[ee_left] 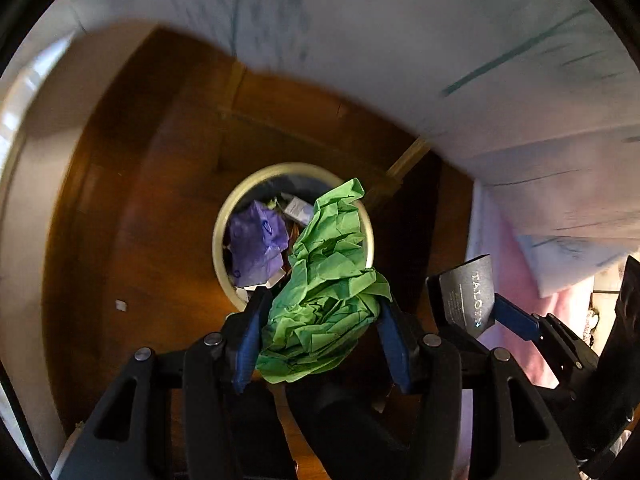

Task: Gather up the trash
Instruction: 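Carry the black packet and green paper over the bin and release both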

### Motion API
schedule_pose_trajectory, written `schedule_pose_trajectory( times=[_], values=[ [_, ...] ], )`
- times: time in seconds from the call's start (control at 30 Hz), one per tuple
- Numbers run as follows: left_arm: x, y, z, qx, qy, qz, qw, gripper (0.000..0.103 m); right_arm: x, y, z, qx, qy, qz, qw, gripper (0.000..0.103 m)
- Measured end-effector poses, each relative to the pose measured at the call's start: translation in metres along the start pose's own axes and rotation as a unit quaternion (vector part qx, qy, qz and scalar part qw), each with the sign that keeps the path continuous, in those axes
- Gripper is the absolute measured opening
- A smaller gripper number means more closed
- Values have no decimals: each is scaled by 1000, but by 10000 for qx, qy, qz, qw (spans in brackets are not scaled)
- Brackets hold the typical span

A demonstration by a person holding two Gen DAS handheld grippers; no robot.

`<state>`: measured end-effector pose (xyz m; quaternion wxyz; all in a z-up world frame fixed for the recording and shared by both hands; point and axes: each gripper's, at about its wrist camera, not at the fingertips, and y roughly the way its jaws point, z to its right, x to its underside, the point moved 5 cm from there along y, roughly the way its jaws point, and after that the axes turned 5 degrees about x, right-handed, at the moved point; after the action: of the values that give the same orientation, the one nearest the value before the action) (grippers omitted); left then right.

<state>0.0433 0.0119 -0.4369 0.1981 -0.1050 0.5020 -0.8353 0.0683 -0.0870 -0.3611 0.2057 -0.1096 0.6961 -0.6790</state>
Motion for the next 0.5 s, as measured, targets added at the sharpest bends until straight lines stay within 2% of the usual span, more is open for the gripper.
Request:
schedule_pose_trajectory(
  times=[0.17, 0.27, 0.33, 0.4, 0.5],
  values=[
    [-10, 51, -9, -156, 1, -158, 9998, 56, 3, 50, 20, -13, 185, -115, 9998, 71],
    [-17, 76, -12, -308, 25, -260, 9992, 68, -1, 73, 29, -5, 268, -143, 9995, 71],
    [-22, 80, -17, -370, 30, -237, 9990, 80, -3, 85, 32, -5, 319, -150, 9994, 71],
    [-24, 83, -20, -460, 25, -198, 9987, 84, -2, 91, 33, -9, 361, -144, 9992, 71],
    [-22, 81, -32, -580, 4, -131, 9982, 85, -4, 99, 33, -35, 391, -117, 9992, 71]
  ],
)
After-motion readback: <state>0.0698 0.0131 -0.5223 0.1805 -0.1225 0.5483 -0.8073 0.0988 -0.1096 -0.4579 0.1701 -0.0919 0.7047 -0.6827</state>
